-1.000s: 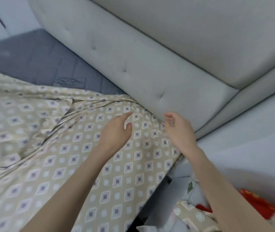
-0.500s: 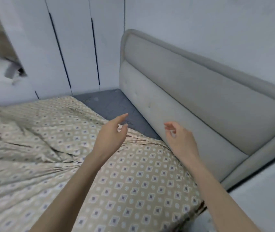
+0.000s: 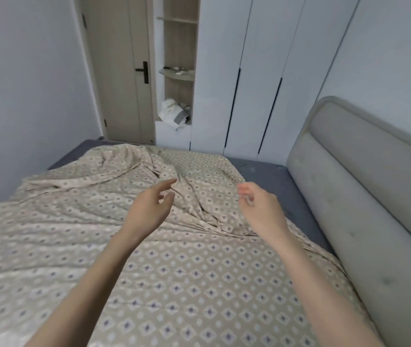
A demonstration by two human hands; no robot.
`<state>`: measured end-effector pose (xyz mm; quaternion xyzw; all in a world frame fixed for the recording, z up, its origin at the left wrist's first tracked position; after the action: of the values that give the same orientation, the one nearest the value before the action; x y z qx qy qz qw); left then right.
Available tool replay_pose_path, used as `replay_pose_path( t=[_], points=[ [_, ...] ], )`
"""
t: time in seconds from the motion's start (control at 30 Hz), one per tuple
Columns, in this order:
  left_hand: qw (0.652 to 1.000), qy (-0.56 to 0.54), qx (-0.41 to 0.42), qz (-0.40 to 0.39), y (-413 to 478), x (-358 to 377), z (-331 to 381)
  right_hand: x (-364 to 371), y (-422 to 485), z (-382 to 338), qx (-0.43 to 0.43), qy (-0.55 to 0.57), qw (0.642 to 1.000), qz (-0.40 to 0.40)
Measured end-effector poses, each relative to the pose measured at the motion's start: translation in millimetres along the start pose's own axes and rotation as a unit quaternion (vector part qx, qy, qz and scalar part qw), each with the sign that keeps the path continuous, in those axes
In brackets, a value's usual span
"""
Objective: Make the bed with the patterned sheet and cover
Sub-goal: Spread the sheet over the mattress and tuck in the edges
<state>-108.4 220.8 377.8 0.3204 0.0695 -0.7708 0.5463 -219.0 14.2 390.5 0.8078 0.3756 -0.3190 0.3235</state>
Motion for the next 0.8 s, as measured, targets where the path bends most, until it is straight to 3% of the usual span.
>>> replay_pose_path(
  t=[0.47,0.8],
  points=[
    [0.979,0.095,-0.131,0.126,-68,-354,-249,282,-20,-344,-0.129,0.092,0.978,-0.133],
    [0.947,0.129,-0.224,0.188,-64,-517,-405,459,-11,-524,-0.195,0.121,0.949,-0.216]
  ],
)
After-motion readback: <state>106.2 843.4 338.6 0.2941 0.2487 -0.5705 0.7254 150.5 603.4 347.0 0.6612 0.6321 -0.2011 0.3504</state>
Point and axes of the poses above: each hand's wrist, its own y-axis towards the middle knuckle, its own x-axis out of the palm, z = x × y, the point moved 2 cm from there along y, towards the middle knuckle, and after that the axes turned 3 degrees about z, right-handed, at the moved point
